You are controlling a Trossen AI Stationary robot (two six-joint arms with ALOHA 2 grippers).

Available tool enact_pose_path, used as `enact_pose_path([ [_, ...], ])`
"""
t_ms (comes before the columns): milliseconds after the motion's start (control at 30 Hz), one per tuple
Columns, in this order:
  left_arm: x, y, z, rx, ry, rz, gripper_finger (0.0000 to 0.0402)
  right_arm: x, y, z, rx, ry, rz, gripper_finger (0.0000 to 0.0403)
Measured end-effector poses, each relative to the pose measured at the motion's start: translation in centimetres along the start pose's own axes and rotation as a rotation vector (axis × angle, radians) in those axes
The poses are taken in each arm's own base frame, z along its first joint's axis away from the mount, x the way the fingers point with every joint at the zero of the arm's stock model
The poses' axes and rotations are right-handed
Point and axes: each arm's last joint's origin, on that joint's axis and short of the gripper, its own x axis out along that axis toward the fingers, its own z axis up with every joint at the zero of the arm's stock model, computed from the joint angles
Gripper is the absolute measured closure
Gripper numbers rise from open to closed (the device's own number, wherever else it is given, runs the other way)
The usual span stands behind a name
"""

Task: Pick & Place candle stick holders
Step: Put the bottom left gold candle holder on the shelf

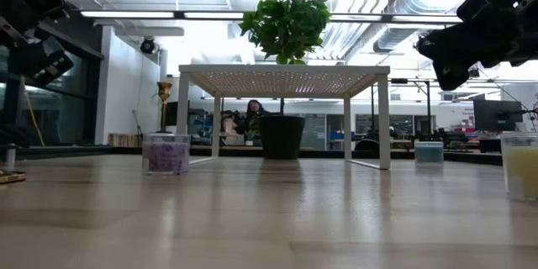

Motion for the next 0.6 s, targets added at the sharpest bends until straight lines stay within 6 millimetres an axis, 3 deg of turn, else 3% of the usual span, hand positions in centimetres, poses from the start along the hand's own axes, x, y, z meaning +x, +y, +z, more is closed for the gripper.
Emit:
enact_pose_path([
  [333, 0.0, -0.3, 0.8, 0.077, -0.073, -0.021, 0.0094, 0.0, 0.0, 0.0, 0.0, 0.0, 0.0, 0.0289],
  [600, -0.3, -1.0, 2.3, 0.253, -0.216, -0.052, 0.0094, 0.0, 0.0, 0.0, 0.0, 0.0, 0.0, 0.0289],
])
